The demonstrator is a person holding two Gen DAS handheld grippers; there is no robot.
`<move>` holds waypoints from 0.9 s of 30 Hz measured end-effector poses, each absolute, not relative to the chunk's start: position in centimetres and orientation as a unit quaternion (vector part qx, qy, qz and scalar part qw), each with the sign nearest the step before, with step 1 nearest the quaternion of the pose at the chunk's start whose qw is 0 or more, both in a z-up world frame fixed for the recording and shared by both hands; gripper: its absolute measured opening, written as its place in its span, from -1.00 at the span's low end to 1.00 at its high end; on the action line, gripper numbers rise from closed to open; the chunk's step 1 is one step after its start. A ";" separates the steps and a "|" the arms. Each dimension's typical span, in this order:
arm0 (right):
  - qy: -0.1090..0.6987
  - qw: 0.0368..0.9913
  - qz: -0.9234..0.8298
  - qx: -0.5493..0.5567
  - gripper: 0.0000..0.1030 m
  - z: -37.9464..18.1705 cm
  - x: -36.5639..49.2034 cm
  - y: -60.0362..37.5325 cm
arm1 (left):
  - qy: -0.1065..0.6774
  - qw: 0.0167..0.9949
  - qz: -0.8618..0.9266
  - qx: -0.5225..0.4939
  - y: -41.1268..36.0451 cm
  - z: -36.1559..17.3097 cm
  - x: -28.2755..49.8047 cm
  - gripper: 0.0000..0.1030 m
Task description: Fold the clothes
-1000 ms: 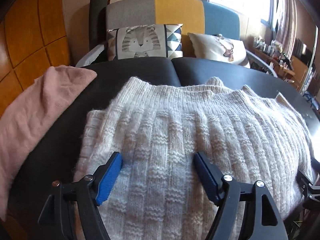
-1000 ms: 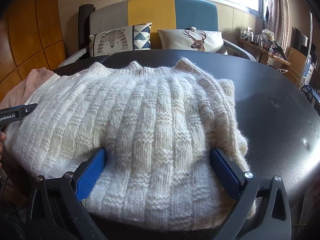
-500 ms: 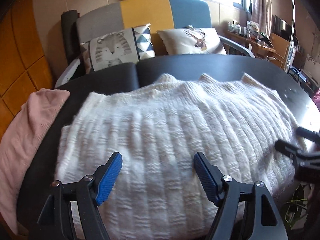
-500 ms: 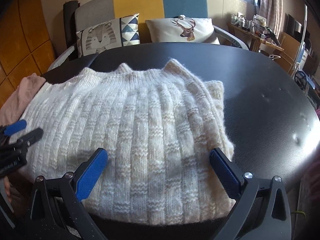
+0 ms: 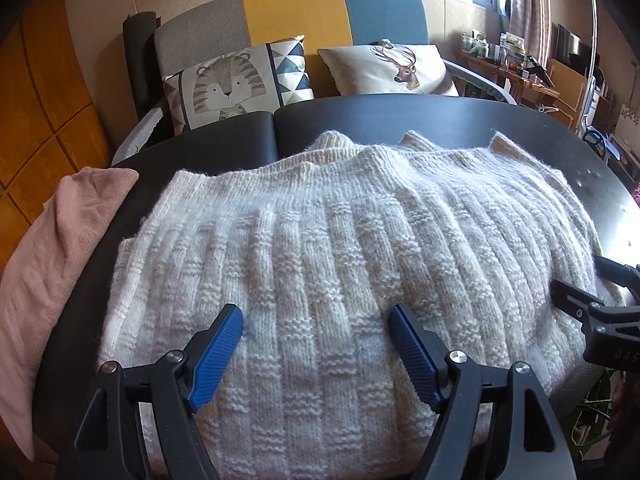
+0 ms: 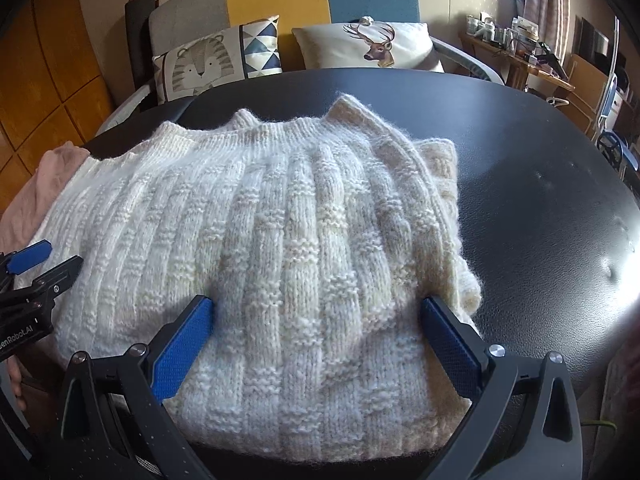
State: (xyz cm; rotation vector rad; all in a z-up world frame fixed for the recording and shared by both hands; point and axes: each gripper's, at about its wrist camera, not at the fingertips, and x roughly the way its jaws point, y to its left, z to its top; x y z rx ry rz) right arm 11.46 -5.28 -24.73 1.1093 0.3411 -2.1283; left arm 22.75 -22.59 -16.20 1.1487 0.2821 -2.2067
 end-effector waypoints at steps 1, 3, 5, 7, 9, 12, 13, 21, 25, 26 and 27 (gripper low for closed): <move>0.133 0.351 -0.823 0.427 1.00 -24.8 11.5 -5.3 | 0.106 0.314 -0.837 0.436 -22.6 -16.2 22.7 0.52; 0.136 0.352 -0.823 0.425 1.00 -24.7 11.6 -5.3 | 0.106 0.313 -0.837 0.437 -22.6 -16.2 22.8 0.52; 0.138 0.354 -0.824 0.421 1.00 -24.8 11.7 -5.3 | 0.109 0.311 -0.837 0.436 -22.7 -16.1 22.8 0.52; 0.142 0.354 -0.825 0.416 1.00 -24.9 11.8 -5.3 | 0.115 0.310 -0.839 0.431 -22.8 -16.0 23.2 0.52; 0.144 0.352 -0.828 0.412 1.00 -25.1 12.1 -5.3 | 0.119 0.310 -0.841 0.427 -22.8 -16.0 23.3 0.52; 0.143 0.341 -0.835 0.406 1.00 -25.3 12.5 -5.3 | 0.123 0.309 -0.842 0.425 -22.9 -16.1 23.4 0.52; 0.142 0.338 -0.838 0.404 1.00 -25.3 12.6 -5.3 | 0.125 0.308 -0.842 0.424 -23.0 -16.1 23.3 0.52; 0.141 0.327 -0.836 0.417 1.00 -25.2 12.5 -5.5 | 0.154 0.290 -0.850 0.412 -23.8 -15.7 24.9 0.52; 0.144 0.324 -0.838 0.414 1.00 -25.3 12.8 -5.4 | 0.166 0.288 -0.850 0.408 -24.1 -15.5 25.5 0.52; 0.144 0.324 -0.839 0.414 1.00 -25.3 12.8 -5.4 | 0.167 0.291 -0.850 0.407 -24.2 -15.4 25.7 0.52; 0.145 0.324 -0.839 0.413 1.00 -25.4 12.9 -5.4 | 0.168 0.294 -0.849 0.405 -24.3 -15.4 25.9 0.52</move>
